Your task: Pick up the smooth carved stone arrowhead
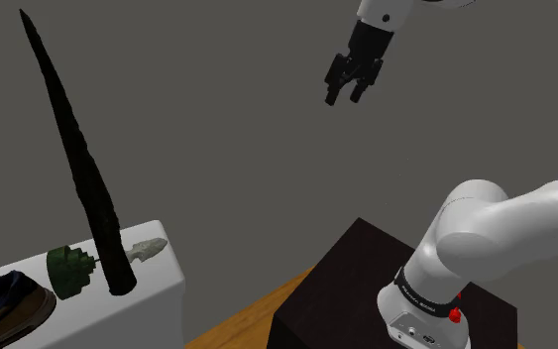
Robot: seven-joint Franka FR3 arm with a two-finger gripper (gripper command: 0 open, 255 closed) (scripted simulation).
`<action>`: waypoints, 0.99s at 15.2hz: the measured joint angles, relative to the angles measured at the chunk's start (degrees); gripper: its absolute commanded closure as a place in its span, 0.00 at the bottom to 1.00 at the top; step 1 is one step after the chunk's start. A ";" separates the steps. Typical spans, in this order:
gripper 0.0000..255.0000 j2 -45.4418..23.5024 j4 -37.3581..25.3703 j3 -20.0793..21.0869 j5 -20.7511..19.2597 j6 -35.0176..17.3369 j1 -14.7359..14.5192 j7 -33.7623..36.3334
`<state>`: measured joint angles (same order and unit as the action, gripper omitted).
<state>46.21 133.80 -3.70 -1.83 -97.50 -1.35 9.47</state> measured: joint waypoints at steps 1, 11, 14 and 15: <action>0.00 0.00 0.00 0.00 0.00 0.00 0.00 0.00; 0.00 -16.98 -4.28 1.77 1.83 -9.98 -5.92 -6.29; 0.00 -22.23 -6.46 2.52 2.34 -12.15 -7.63 -8.51; 0.00 -24.14 -7.13 2.74 2.48 -13.10 -8.15 -9.31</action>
<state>22.07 126.67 -0.96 0.66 -110.60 -9.50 0.15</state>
